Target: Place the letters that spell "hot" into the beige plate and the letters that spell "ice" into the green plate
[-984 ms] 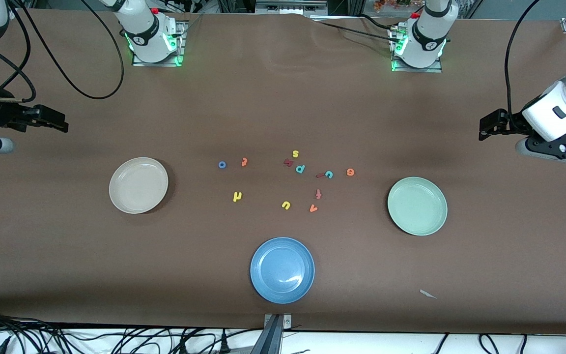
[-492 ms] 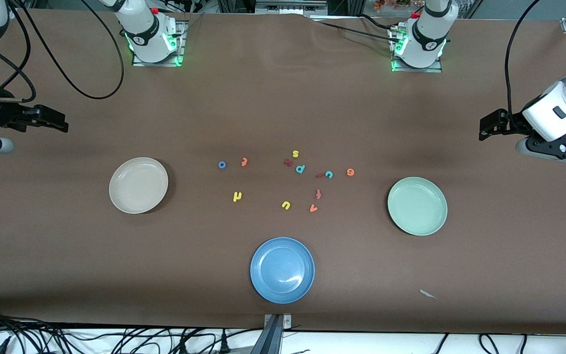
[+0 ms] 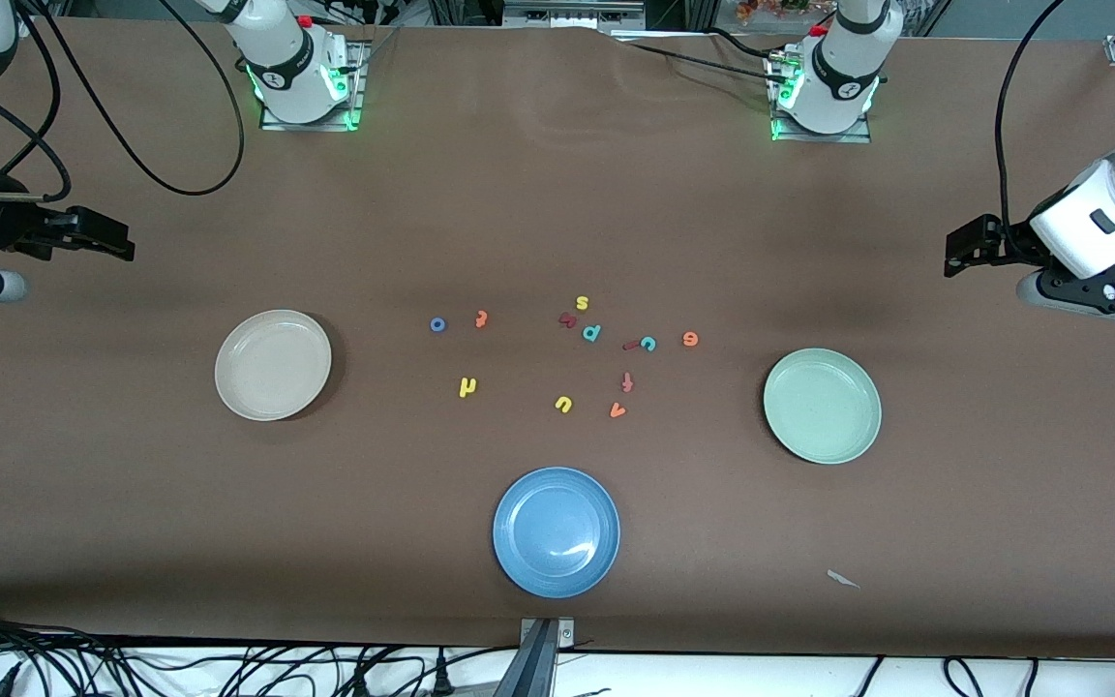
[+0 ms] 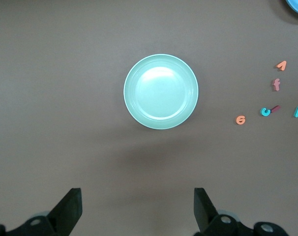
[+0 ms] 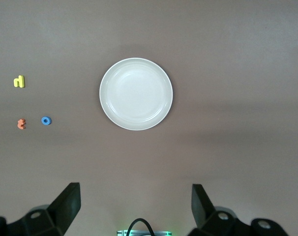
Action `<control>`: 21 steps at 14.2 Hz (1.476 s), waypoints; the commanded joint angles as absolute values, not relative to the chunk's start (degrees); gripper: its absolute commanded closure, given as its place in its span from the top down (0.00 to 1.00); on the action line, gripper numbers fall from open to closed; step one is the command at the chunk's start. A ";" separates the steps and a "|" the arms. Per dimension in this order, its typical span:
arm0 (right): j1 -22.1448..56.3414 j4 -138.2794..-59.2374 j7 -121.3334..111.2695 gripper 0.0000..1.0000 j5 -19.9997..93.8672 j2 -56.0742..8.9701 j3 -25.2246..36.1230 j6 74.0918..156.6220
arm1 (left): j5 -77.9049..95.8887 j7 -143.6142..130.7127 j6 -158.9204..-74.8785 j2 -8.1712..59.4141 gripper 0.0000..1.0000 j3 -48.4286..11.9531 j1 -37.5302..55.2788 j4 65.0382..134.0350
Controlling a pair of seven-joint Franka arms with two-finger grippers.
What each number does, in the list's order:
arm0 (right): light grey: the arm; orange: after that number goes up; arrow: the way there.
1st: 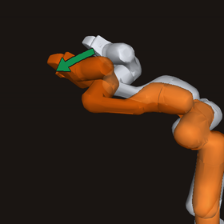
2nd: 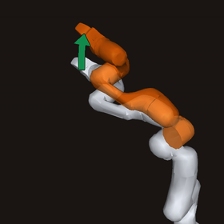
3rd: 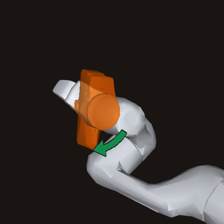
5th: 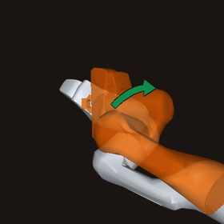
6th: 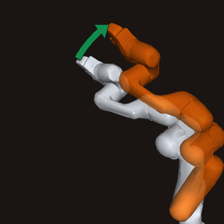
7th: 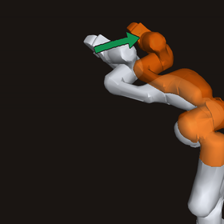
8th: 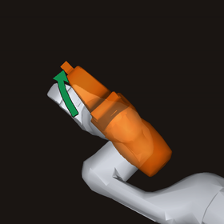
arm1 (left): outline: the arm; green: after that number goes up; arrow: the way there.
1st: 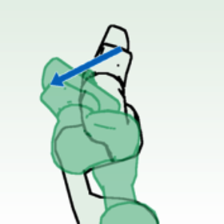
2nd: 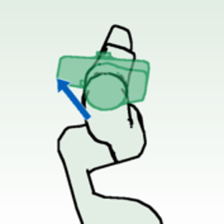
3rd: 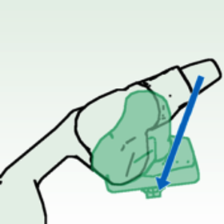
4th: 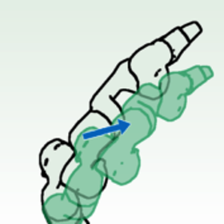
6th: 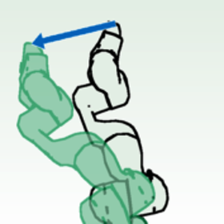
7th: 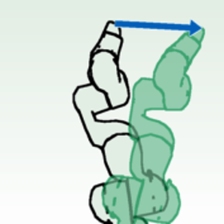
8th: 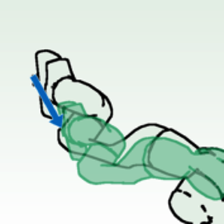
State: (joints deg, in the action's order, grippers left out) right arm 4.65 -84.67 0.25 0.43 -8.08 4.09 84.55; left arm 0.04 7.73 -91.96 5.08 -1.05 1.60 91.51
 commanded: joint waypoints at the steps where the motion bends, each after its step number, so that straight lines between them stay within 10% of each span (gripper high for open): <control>1: 4.83 -84.90 -0.09 1.00 1.41 -7.65 4.39 84.99 | -0.44 7.91 -91.49 4.83 1.00 -1.05 1.41 91.49; 13: 4.83 -84.90 -0.09 1.00 1.41 -7.82 4.39 86.04 | -0.09 15.73 -92.19 11.15 1.00 -7.89 2.72 91.50; 21: 4.75 -86.22 -0.09 1.00 0.44 -9.22 4.39 90.61 | -0.88 23.27 -109.65 28.19 1.00 -16.96 5.62 92.02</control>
